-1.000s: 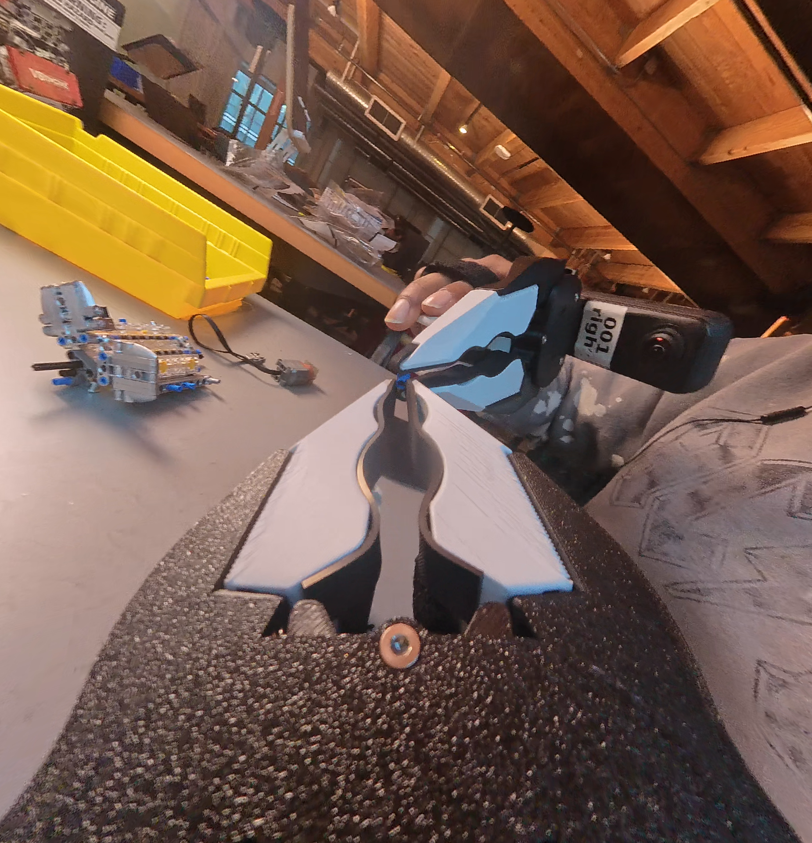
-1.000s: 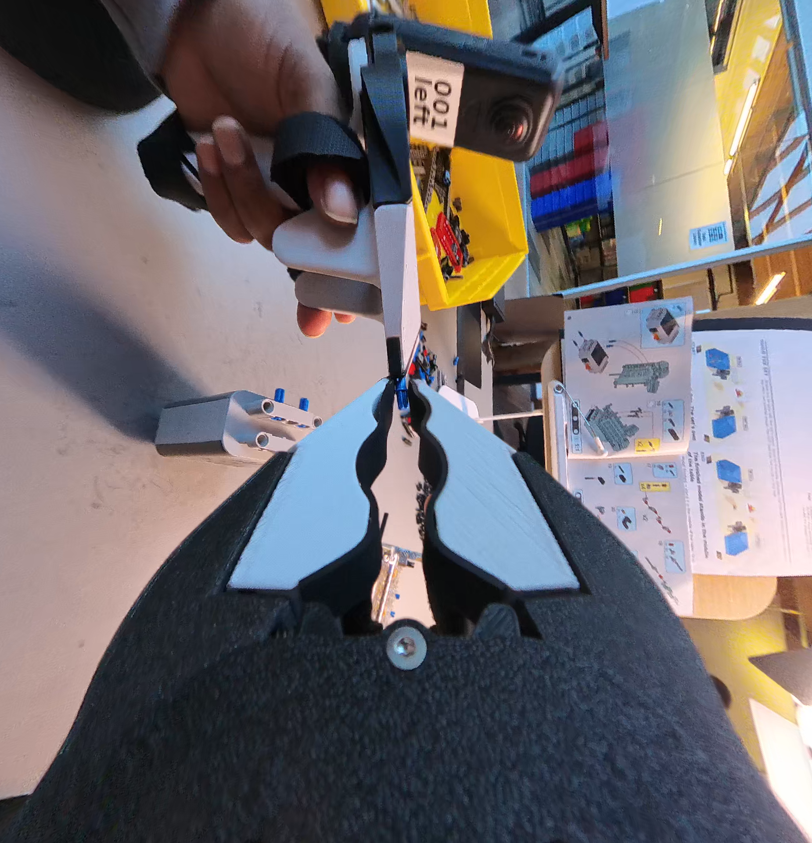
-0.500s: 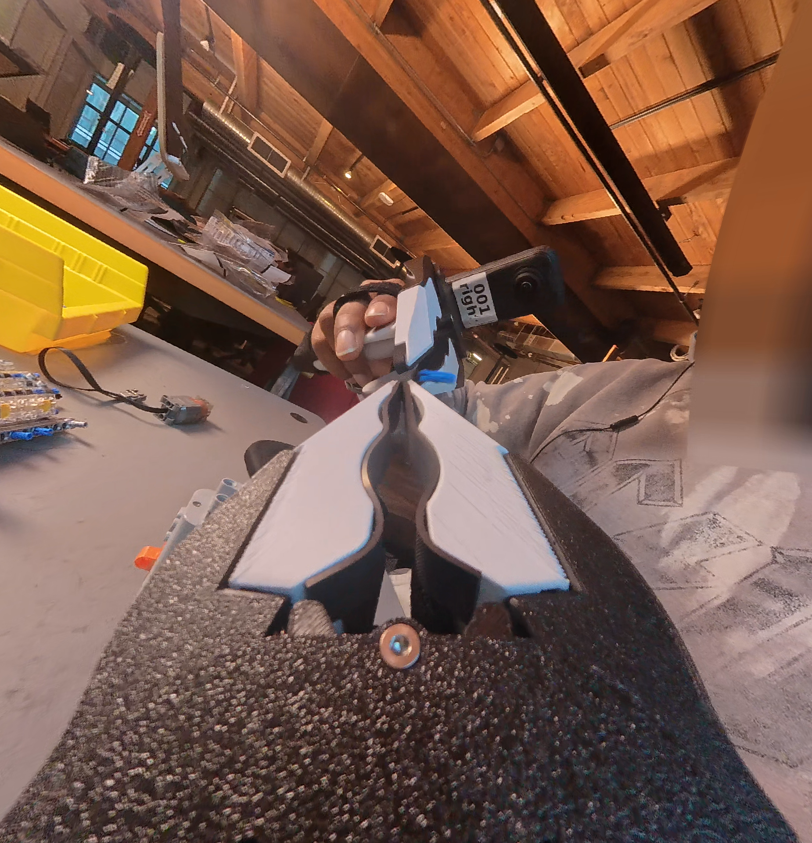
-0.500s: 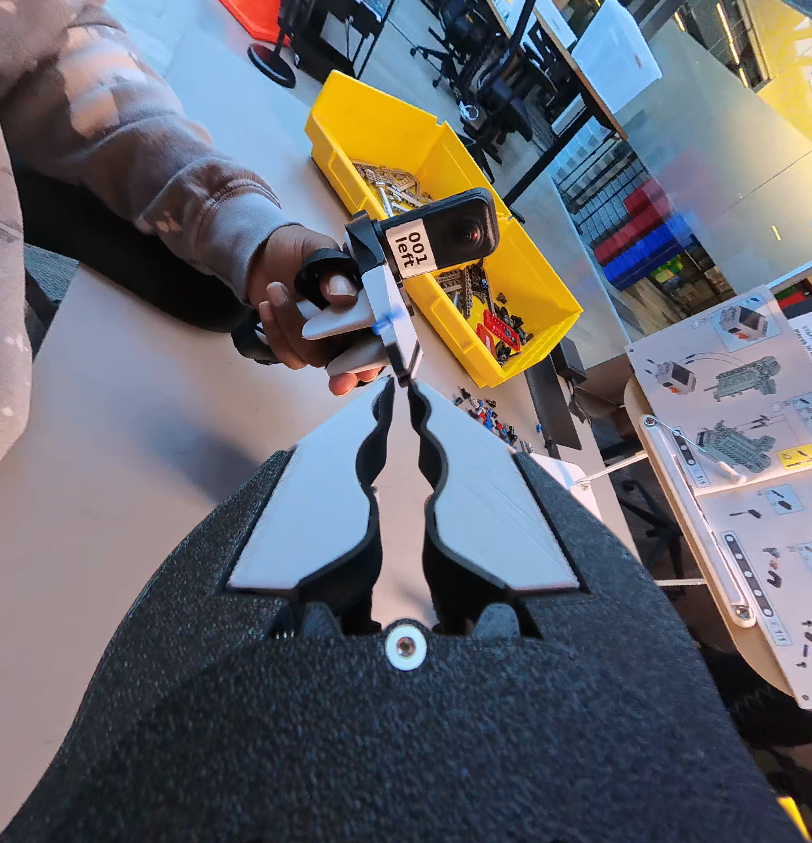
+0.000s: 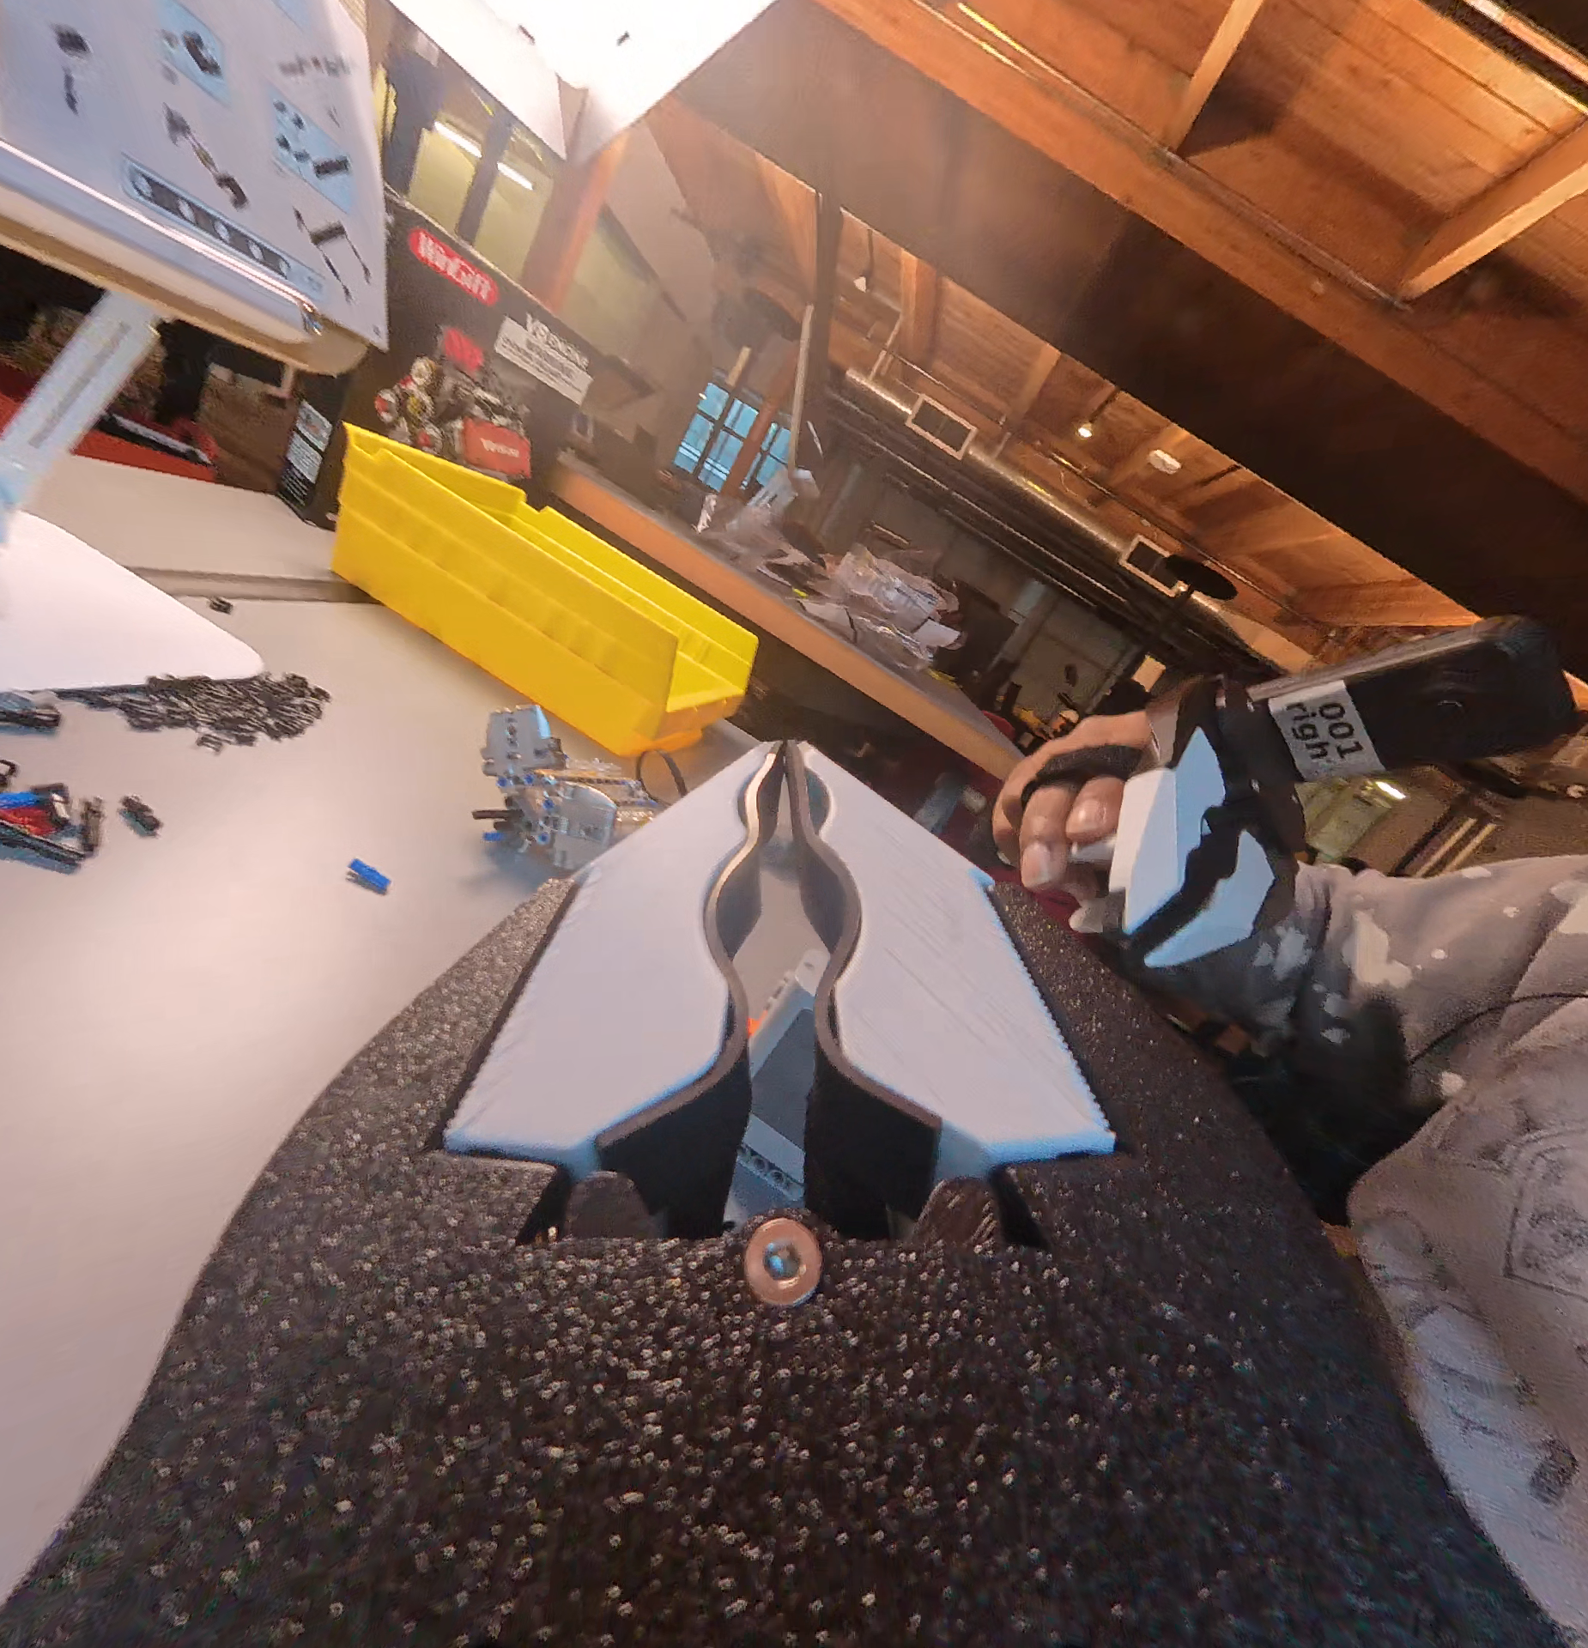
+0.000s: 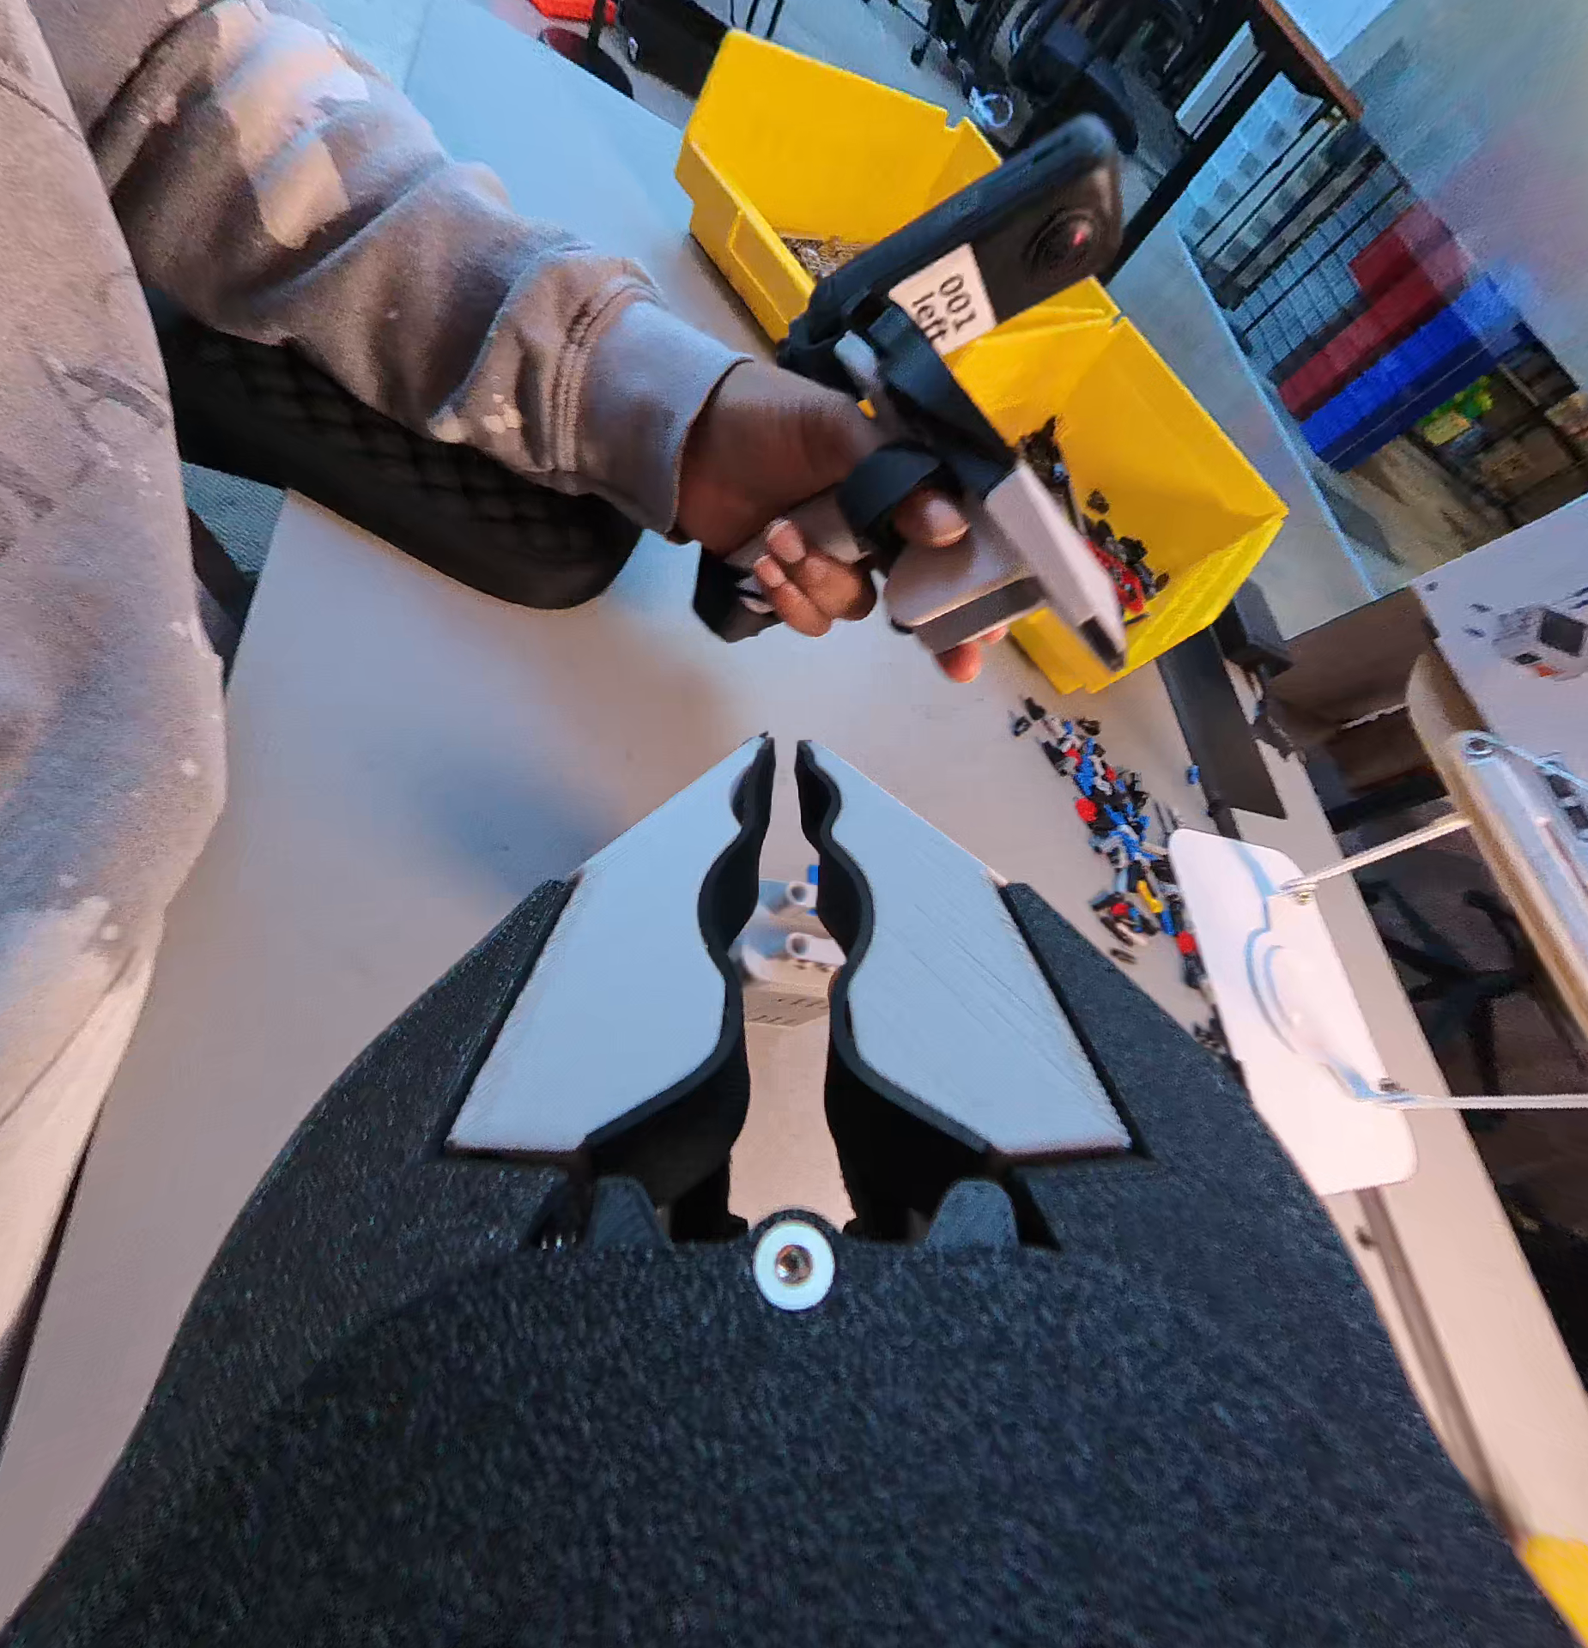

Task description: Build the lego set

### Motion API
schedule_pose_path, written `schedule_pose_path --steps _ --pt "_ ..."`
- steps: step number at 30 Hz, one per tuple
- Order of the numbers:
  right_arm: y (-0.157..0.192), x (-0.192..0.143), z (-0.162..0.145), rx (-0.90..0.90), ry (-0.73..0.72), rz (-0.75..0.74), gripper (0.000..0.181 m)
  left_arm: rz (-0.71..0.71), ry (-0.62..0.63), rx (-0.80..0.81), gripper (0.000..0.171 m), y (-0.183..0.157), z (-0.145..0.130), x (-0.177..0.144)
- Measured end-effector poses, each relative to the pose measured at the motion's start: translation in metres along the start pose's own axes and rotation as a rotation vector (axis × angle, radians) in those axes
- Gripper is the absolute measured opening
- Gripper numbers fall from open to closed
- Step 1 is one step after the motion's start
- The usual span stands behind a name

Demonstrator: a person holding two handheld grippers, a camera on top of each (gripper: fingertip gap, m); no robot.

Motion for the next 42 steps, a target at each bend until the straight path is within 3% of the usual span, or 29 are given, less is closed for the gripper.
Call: schedule_pose_path --steps 5,11,15,18,21,25,32,37,42 --pt "0.016 0.005 -0.014 0.088 -0.011 0.038 0.004 0.051 -0.043 0.056 0.000 0.010 0.016 -0.012" --pt "0.025 0.011 -0.015 0.166 -0.045 0.102 0.005 0.049 -0.016 0.081 0.001 0.014 0.012 -0.013" --pt "0.028 0.014 -0.017 0.170 -0.023 0.171 0.005 0.023 0.030 0.108 0.014 -0.001 0.020 -0.022" --pt "0.027 0.014 -0.007 0.163 -0.033 0.232 0.005 0.050 0.072 0.169 0.021 -0.025 0.035 -0.053" --pt "0.022 0.020 0.006 0.160 -0.061 0.281 0.005 0.184 0.130 0.282 0.031 -0.046 0.045 -0.103" --pt "0.023 0.036 0.026 0.130 -0.090 0.357 0.006 0.414 0.130 0.320 0.036 -0.077 0.045 -0.188" --pt "0.040 0.079 0.045 0.118 -0.035 0.470 0.006 0.959 -0.006 0.319 0.042 -0.144 0.000 -0.385" --pt "0.059 0.123 0.072 0.079 0.056 0.527 0.007 1.383 -0.146 0.293 0.042 -0.193 -0.076 -0.535" --pt "0.081 0.174 0.111 0.029 0.101 0.597 0.008 1.529 -0.249 0.100 0.042 -0.197 -0.188 -0.616"
Point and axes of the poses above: each gripper's, where its closed fingertips meet, x out along the fingers, z out of its top, y = z × x across the jaws, the point moved 1 cm from there along -x, back along the fingers, and after that the axes turned 3 degrees about -z, right-handed, at the moved point
